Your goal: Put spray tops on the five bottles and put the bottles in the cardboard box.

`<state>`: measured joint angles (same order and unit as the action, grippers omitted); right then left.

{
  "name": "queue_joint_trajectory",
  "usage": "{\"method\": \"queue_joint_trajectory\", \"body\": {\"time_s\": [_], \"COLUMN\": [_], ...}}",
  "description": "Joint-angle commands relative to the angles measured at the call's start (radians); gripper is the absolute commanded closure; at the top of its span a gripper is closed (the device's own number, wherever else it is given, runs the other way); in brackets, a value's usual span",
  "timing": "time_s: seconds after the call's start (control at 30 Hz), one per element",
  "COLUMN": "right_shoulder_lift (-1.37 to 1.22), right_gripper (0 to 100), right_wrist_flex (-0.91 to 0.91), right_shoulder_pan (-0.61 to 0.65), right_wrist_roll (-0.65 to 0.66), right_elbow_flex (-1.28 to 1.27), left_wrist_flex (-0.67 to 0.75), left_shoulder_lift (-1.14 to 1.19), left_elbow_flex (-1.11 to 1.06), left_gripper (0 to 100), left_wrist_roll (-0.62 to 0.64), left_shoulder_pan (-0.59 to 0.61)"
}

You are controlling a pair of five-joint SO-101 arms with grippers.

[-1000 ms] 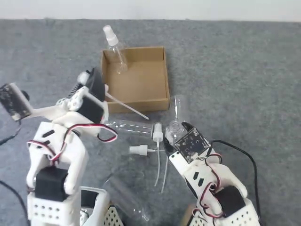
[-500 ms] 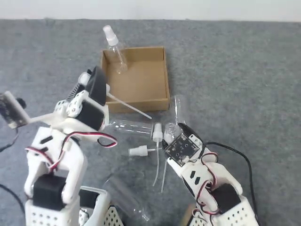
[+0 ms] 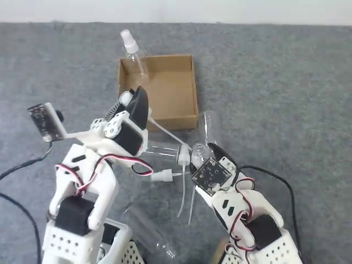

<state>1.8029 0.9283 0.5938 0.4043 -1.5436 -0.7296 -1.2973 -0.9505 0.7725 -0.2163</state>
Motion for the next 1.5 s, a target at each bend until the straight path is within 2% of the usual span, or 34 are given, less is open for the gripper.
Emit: {"method": "queue_joint_trajectory", "body": {"time_s": [0.0, 0.3, 0.47, 0.73, 0.83, 1.13, 1.33, 1.47], "right_shoulder_lift": [0.013, 0.013, 0.013, 0.013, 0.013, 0.013, 0.013, 0.013], "right_gripper": [92.6, 92.6, 92.6, 92.6, 92.6, 92.6, 92.6, 92.6], "right_wrist_flex": [-0.028, -0.027, -0.028, -0.028, -0.051, -0.048, -0.047, -0.047], "right_shoulder_pan": [0.01, 0.067, 0.065, 0.065, 0.065, 0.065, 0.064, 0.065], "right_wrist_roll": [0.012, 0.014, 0.014, 0.014, 0.014, 0.009, 0.009, 0.009], "right_elbow_flex": [0.028, 0.026, 0.026, 0.026, 0.018, 0.017, 0.017, 0.017], "left_wrist_flex": [0.075, 0.155, 0.149, 0.149, 0.152, 0.16, 0.276, 0.356], "left_shoulder_lift": [-0.012, -0.011, -0.012, -0.012, -0.012, -0.012, -0.012, -0.012], "left_elbow_flex": [-0.015, -0.081, -0.116, -0.162, -0.194, -0.259, -0.331, -0.398], "left_gripper": [99, 99, 99, 99, 99, 99, 99, 99], "left_wrist_roll": [-0.011, -0.011, -0.086, -0.106, -0.155, -0.164, -0.166, -0.284], "left_shoulder_pan": [-0.005, -0.012, -0.101, -0.13, -0.169, -0.295, -0.293, -0.301]}}
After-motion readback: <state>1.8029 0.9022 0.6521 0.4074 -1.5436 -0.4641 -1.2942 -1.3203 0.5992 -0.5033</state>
